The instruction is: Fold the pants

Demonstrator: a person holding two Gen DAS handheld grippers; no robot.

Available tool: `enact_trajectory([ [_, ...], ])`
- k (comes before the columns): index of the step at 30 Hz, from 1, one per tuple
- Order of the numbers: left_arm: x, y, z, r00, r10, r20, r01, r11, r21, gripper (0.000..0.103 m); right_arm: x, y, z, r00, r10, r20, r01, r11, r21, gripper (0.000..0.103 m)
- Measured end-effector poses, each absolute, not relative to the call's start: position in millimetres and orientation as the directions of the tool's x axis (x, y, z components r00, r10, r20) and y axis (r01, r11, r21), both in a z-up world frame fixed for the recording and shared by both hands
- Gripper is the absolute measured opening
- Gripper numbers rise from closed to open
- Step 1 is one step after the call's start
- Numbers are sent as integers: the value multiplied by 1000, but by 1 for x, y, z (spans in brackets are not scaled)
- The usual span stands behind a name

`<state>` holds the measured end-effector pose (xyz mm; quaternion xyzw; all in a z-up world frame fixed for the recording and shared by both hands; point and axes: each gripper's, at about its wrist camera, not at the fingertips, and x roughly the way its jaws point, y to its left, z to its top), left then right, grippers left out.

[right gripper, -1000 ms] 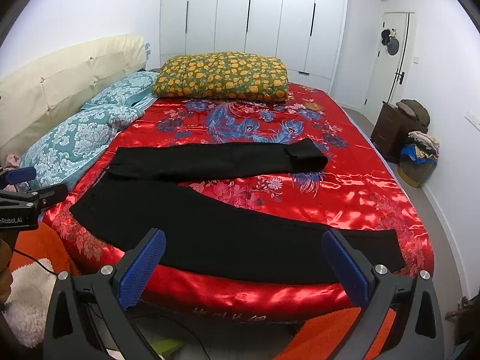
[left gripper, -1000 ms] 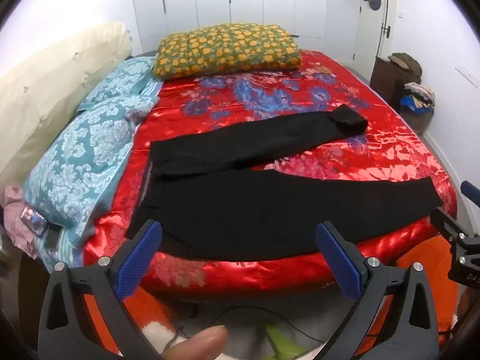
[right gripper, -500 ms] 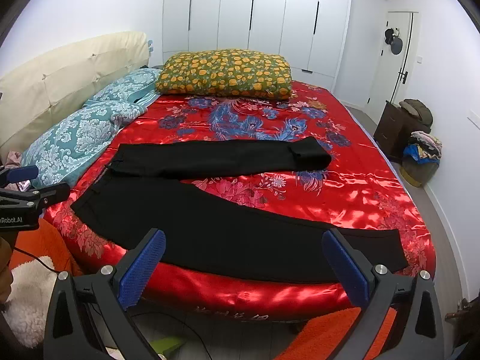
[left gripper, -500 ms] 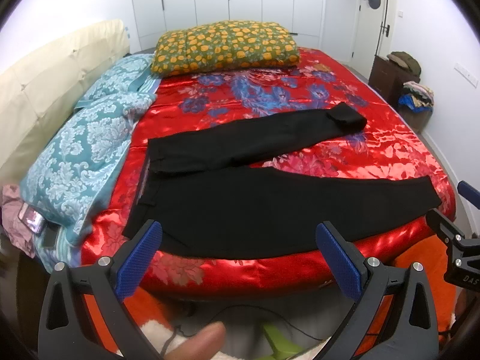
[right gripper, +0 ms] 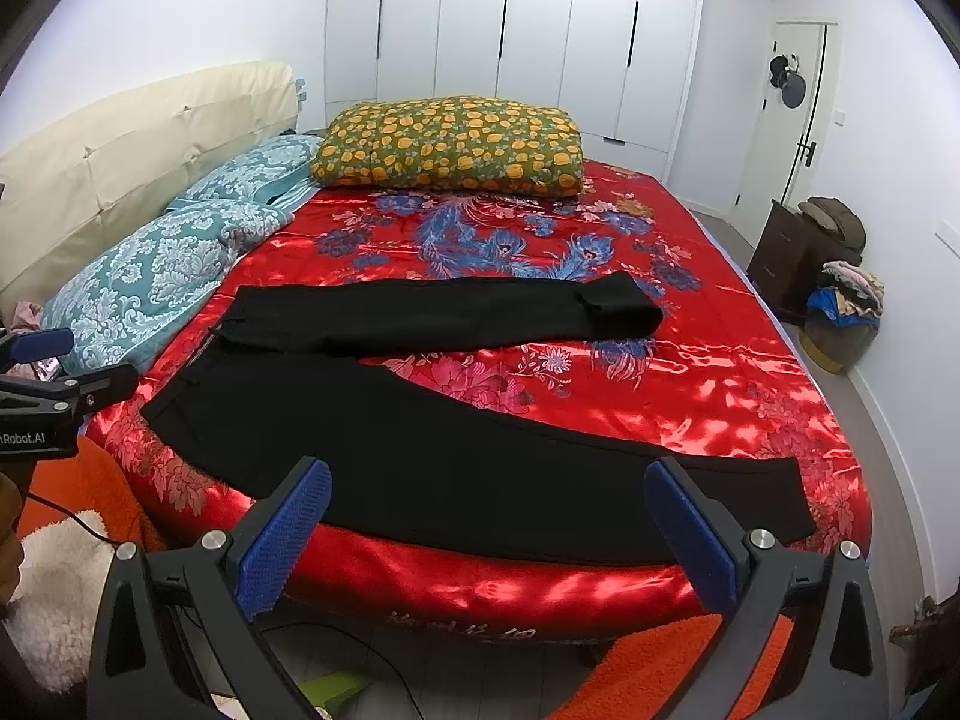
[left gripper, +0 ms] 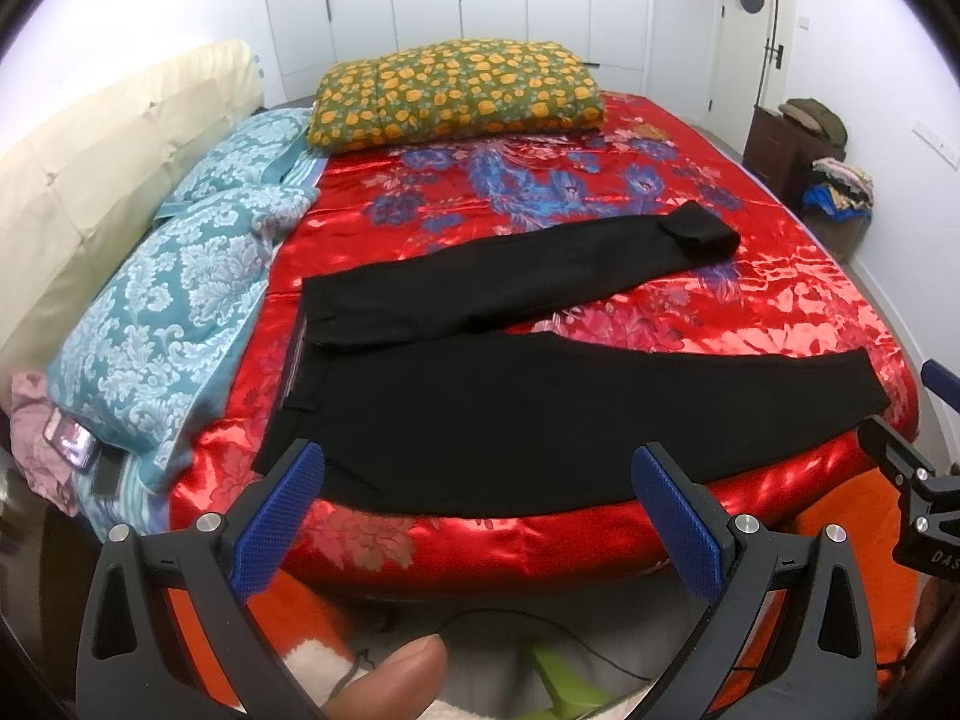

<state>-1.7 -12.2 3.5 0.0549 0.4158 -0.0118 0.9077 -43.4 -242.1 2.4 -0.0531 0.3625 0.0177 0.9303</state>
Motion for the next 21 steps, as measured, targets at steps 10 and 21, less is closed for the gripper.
enact_trajectory([
  [10, -1, -9, 1, 660, 36, -750, 61, 993, 102, 103, -43, -240, 2, 731, -1, -682, -79, 993, -86, 103],
  [21, 11, 1, -9, 627, 65, -777, 12, 996, 94, 102, -58, -266, 40, 902, -64, -427, 18, 994, -111, 103],
])
